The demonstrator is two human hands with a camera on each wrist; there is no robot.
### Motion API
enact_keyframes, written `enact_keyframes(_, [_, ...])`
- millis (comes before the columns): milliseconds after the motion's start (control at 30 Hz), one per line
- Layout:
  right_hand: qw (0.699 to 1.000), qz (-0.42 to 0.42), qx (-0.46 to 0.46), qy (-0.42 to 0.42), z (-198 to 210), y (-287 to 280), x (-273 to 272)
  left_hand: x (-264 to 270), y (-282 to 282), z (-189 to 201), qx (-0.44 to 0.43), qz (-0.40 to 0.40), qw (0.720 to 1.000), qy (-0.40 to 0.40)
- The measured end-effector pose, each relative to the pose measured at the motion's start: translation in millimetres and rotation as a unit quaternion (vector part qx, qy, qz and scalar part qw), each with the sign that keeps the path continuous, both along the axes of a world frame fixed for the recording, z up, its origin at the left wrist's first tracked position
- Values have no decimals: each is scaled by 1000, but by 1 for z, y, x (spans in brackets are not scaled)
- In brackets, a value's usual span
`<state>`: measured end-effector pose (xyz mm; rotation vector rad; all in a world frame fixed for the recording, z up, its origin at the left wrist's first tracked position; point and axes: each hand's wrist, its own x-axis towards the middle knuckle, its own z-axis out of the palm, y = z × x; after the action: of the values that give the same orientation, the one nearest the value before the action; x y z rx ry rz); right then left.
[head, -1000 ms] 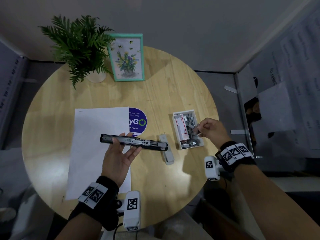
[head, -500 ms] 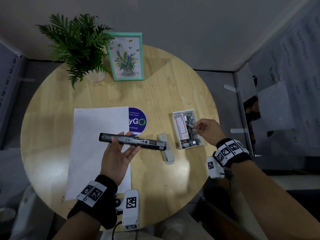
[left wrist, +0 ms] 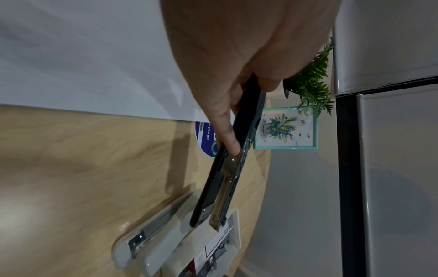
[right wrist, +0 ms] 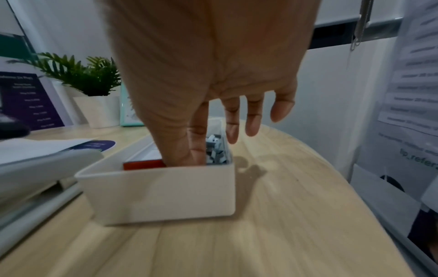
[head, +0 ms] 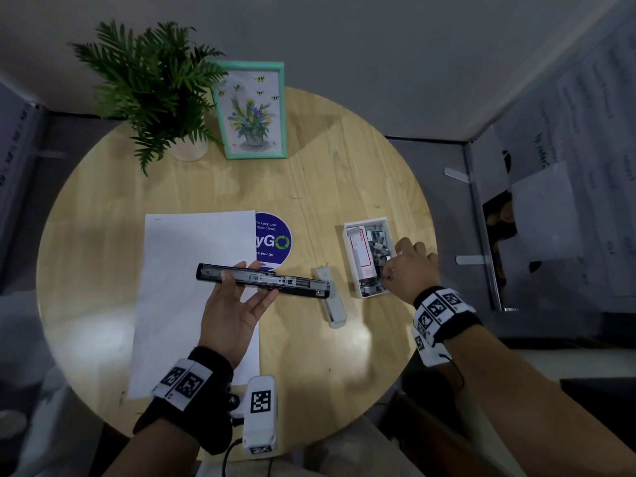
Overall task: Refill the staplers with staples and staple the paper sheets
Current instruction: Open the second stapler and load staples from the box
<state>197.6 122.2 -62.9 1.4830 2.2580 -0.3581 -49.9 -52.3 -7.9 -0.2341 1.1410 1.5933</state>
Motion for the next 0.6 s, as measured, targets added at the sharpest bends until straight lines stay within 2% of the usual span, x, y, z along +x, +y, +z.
enact_keyframes(233, [995,5,5,-95,-4,-4,-11,-1,2,1,1,-1,1000,-5])
enact_keyframes(400, [989,47,-17,-139,-2,-5,-17,0,3,2,-2,1,1000,-11])
enact_keyframes(533, [987,71,-23,-144,2,-5,-16,1,3,2,-7,4,1000,-16])
enact_keyframes(600, [991,62,-13,-117,4,-4,-15,1,4,3,-10,4,1000,-16])
